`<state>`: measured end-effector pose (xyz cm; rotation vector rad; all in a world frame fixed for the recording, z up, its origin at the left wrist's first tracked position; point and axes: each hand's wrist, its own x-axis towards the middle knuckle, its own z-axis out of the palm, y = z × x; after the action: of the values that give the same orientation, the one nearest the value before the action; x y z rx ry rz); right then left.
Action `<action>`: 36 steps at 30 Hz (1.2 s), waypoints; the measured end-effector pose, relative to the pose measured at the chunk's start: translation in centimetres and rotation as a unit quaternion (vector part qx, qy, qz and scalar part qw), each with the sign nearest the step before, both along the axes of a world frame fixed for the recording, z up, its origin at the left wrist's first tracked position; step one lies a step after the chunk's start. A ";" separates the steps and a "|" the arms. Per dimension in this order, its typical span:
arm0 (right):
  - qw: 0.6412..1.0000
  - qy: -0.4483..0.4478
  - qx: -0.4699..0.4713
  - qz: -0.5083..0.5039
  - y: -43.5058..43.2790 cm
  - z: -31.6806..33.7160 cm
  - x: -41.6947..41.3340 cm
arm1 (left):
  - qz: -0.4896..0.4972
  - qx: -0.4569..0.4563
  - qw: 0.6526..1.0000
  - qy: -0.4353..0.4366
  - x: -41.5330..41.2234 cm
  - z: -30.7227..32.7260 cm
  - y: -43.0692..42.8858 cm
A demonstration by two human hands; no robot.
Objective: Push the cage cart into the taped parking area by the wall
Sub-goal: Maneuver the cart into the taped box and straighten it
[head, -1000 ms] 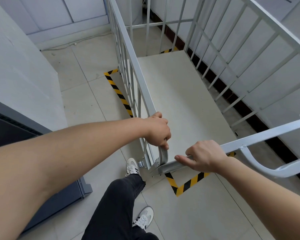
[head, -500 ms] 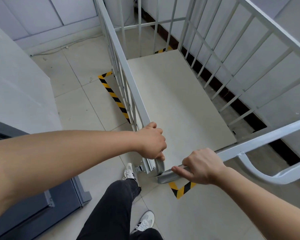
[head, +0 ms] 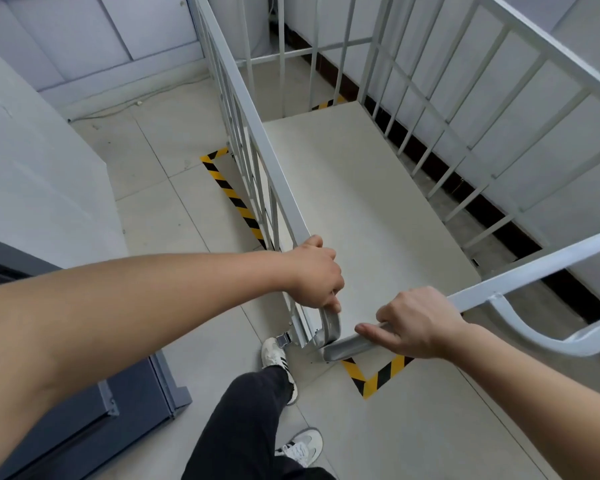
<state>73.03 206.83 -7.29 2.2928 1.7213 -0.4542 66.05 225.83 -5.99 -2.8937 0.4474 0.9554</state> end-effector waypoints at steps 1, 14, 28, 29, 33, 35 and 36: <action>1.000 0.003 0.004 -0.004 -0.1 0.0 0.0 | 0.002 0.001 1.000 0.003 0.0 0.0 0.0; 1.000 0.000 0.013 0.001 -0.5 -0.4 0.1 | 0.006 -0.012 1.000 -0.011 -0.2 0.0 -0.2; 1.000 -0.005 -0.014 0.000 -0.1 0.3 -0.1 | 0.009 -0.021 0.999 -0.033 -0.7 -0.1 -0.2; 1.000 -0.010 -0.010 0.002 -0.1 0.3 -0.1 | 0.010 -0.021 0.999 -0.034 -0.7 -0.2 -0.1; 1.000 -0.015 0.004 0.008 0.0 0.1 0.3 | 0.015 -0.027 0.999 -0.041 -0.5 -0.4 0.2; 1.000 -0.006 -0.003 0.008 0.0 0.3 0.3 | 0.020 -0.032 0.999 -0.033 -0.5 -0.1 0.1; 1.000 0.001 0.001 0.003 0.0 0.2 0.5 | 0.020 -0.031 0.999 -0.036 -0.4 0.0 0.0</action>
<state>73.50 206.81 -7.05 2.2874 1.7307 -0.4557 65.70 225.82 -5.97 -2.9916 0.4238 0.8526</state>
